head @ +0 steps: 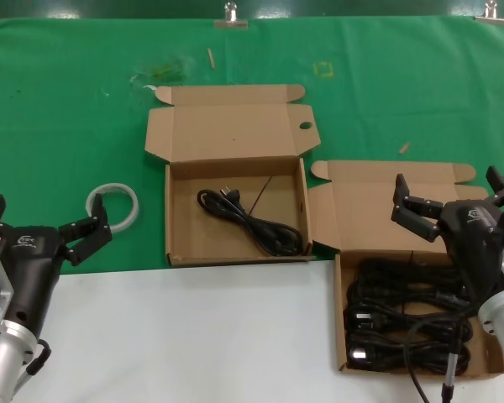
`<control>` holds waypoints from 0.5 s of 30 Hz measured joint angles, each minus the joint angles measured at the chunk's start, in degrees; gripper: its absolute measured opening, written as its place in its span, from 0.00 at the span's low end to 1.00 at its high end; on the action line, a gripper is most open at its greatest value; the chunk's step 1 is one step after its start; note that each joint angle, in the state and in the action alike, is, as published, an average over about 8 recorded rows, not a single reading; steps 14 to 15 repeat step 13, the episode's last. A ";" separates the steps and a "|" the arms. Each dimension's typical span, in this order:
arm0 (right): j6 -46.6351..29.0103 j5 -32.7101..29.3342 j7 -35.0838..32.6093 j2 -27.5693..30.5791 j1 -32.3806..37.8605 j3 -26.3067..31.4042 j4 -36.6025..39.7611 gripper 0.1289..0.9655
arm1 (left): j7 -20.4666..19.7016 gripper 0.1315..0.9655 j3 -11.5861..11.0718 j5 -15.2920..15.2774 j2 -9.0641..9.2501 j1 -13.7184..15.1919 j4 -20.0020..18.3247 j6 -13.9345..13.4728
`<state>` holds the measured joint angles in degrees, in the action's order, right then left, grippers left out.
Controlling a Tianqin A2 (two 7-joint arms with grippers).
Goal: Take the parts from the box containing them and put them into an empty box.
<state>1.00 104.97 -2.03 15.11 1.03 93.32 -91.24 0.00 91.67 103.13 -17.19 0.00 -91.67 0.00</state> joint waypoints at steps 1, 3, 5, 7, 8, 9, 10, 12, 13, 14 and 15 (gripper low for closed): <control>0.00 0.00 0.00 0.00 0.00 0.00 0.00 1.00 | 0.00 1.00 0.00 0.00 0.00 0.00 0.00 0.00; 0.00 0.00 0.00 0.00 0.00 0.00 0.00 1.00 | 0.00 1.00 0.00 0.00 0.00 0.00 0.00 0.00; 0.00 0.00 0.00 0.00 0.00 0.00 0.00 1.00 | 0.00 1.00 0.00 0.00 0.00 0.00 0.00 0.00; 0.00 0.00 0.00 0.00 0.00 0.00 0.00 1.00 | 0.00 1.00 0.00 0.00 0.00 0.00 0.00 0.00; 0.00 0.00 0.00 0.00 0.00 0.00 0.00 1.00 | 0.00 1.00 0.00 0.00 0.00 0.00 0.00 0.00; 0.00 0.00 0.00 0.00 0.00 0.00 0.00 1.00 | 0.00 1.00 0.00 0.00 0.00 0.00 0.00 0.00; 0.00 0.00 0.00 0.00 0.00 0.00 0.00 1.00 | 0.00 1.00 0.00 0.00 0.00 0.00 0.00 0.00; 0.00 0.00 0.00 0.00 0.00 0.00 0.00 1.00 | 0.00 1.00 0.00 0.00 0.00 0.00 0.00 0.00; 0.00 0.00 0.00 0.00 0.00 0.00 0.00 1.00 | 0.00 1.00 0.00 0.00 0.00 0.00 0.00 0.00; 0.00 0.00 0.00 0.00 0.00 0.00 0.00 1.00 | 0.00 1.00 0.00 0.00 0.00 0.00 0.00 0.00; 0.00 0.00 0.00 0.00 0.00 0.00 0.00 1.00 | 0.00 1.00 0.00 0.00 0.00 0.00 0.00 0.00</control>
